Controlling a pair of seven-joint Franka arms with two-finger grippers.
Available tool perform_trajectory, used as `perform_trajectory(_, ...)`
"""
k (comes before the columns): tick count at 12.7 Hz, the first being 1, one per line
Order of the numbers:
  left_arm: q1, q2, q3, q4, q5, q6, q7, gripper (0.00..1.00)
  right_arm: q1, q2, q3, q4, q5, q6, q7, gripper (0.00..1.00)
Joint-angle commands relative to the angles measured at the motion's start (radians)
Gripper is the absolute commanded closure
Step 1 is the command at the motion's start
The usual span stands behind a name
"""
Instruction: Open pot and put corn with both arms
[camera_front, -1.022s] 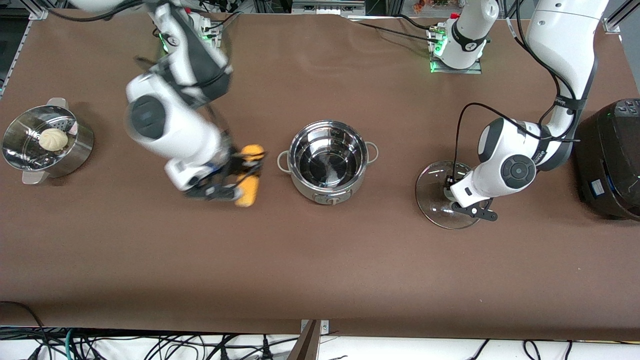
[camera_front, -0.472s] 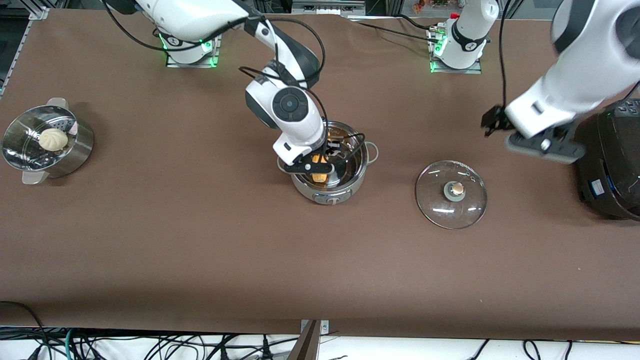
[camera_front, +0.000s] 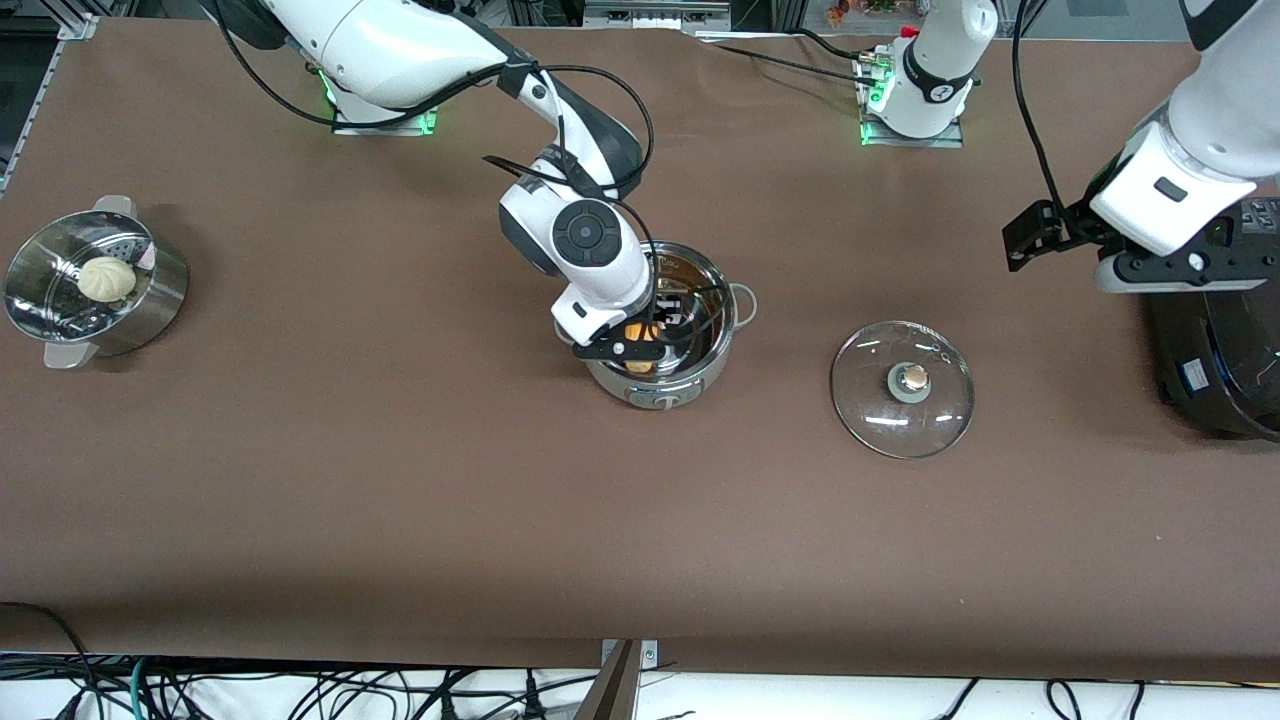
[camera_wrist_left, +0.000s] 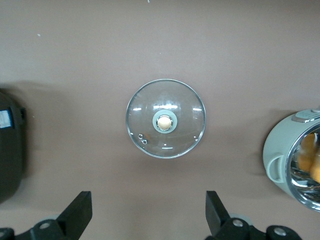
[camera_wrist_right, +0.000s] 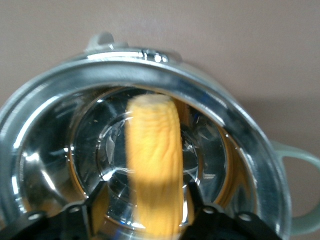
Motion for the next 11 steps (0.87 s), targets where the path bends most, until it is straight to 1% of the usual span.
perform_trajectory(1,0.018,0.013,-0.008,0.037,-0.04,-0.017,0.017,0.0,-0.009,-0.092,0.003,0.118,-0.015,-0.265,0.003,0.0)
perform_trajectory(2,0.015,0.013,-0.012,0.037,-0.04,-0.017,0.022,0.0,-0.026,-0.107,-0.006,0.171,-0.016,-0.379,0.002,0.0)
perform_trajectory(3,0.012,0.013,-0.014,0.035,-0.036,-0.017,0.023,0.0,-0.078,-0.138,-0.02,0.196,-0.015,-0.438,0.002,0.0)
perform_trajectory(4,0.012,0.013,-0.014,0.034,-0.034,-0.017,0.025,0.0,-0.154,-0.188,-0.043,0.196,-0.016,-0.449,-0.018,0.0)
perform_trajectory(5,0.012,0.013,-0.014,0.032,-0.031,-0.02,0.036,0.0,-0.207,-0.231,-0.081,0.188,-0.016,-0.471,-0.103,0.0)
perform_trajectory(6,0.012,0.013,-0.014,0.032,-0.027,-0.021,0.068,0.0,-0.25,-0.255,-0.136,0.191,-0.015,-0.538,-0.212,0.0)
perform_trajectory(7,0.015,0.013,-0.012,0.032,-0.025,-0.021,0.086,0.0,-0.279,-0.273,-0.193,0.197,-0.01,-0.572,-0.301,0.0)
perform_trajectory(8,0.015,0.013,-0.012,0.032,-0.025,-0.021,0.086,0.0,-0.339,-0.308,-0.227,0.202,0.013,-0.566,-0.322,0.0)
perform_trajectory(9,0.014,0.013,-0.012,0.032,-0.023,-0.021,0.086,0.0,-0.417,-0.343,-0.238,0.19,0.066,-0.542,-0.327,0.0)
perform_trajectory(10,0.015,0.011,-0.012,0.032,-0.023,-0.021,0.086,0.0,-0.49,-0.397,-0.244,0.138,0.126,-0.522,-0.33,0.0)
perform_trajectory(11,0.015,0.013,-0.012,0.032,-0.023,-0.021,0.086,0.0,-0.567,-0.481,-0.26,0.048,0.201,-0.492,-0.336,0.0)
